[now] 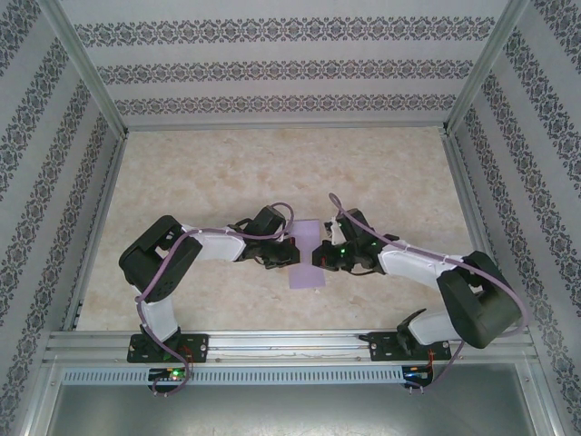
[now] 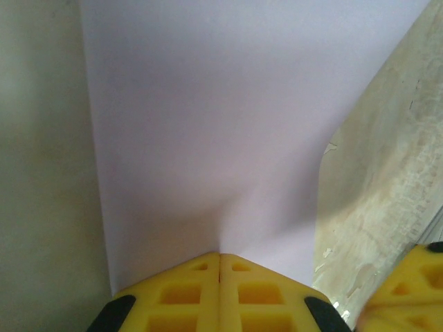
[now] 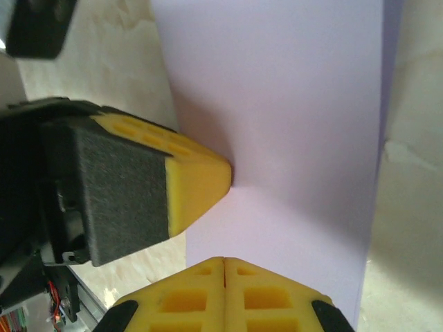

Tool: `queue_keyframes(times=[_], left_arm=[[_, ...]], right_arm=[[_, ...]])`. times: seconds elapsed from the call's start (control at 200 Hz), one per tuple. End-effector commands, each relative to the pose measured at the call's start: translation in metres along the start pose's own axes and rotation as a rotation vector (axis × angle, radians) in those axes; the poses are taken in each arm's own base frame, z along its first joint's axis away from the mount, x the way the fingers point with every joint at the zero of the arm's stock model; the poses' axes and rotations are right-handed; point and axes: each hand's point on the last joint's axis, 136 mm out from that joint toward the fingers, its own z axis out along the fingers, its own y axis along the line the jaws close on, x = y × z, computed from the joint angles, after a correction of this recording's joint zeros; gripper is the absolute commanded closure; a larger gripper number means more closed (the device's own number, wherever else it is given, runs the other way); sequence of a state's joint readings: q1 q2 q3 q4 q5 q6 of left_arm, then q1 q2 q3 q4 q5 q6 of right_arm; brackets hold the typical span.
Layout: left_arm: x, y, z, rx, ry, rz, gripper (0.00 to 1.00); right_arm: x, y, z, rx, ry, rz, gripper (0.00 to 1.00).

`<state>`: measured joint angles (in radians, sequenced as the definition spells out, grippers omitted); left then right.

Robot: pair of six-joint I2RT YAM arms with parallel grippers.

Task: Fold a paper plane with a square sheet of paper (fold left side to right side)
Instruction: Hold the square sheet of paper at the center of the table.

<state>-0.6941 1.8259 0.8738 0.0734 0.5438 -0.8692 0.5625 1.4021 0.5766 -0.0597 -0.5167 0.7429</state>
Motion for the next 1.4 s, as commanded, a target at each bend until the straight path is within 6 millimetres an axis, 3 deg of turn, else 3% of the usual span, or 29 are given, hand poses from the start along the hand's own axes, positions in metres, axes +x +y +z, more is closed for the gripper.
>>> queue_keyframes(times=[0.0, 0.16, 0.55, 0.705, 1.034, 1.394], left_arm=[[0.021, 0.030, 0.008, -0.106, 0.041, -0.047, 0.97], [0.019, 0.024, 0.008, -0.091, 0.037, -0.044, 0.97], [-0.007, -0.012, -0.004, -0.015, -0.015, 0.008, 0.97], [-0.021, -0.013, -0.003, 0.007, -0.033, 0.009, 0.97], [-0.032, 0.004, 0.004, -0.003, -0.048, -0.009, 0.97], [-0.050, 0.036, -0.007, -0.086, -0.109, -0.030, 0.97]], right_arm=[[0.002, 0.003, 0.011, -0.019, 0.013, 0.012, 1.00], [0.006, -0.002, 0.025, -0.004, 0.037, 0.021, 1.00], [0.035, -0.059, 0.033, 0.185, 0.105, 0.087, 1.00], [0.042, -0.073, 0.033, 0.245, 0.123, 0.087, 1.00], [0.043, -0.083, 0.032, 0.300, 0.141, 0.076, 1.00], [0.048, -0.101, 0.025, 0.369, 0.151, 0.077, 1.00]])
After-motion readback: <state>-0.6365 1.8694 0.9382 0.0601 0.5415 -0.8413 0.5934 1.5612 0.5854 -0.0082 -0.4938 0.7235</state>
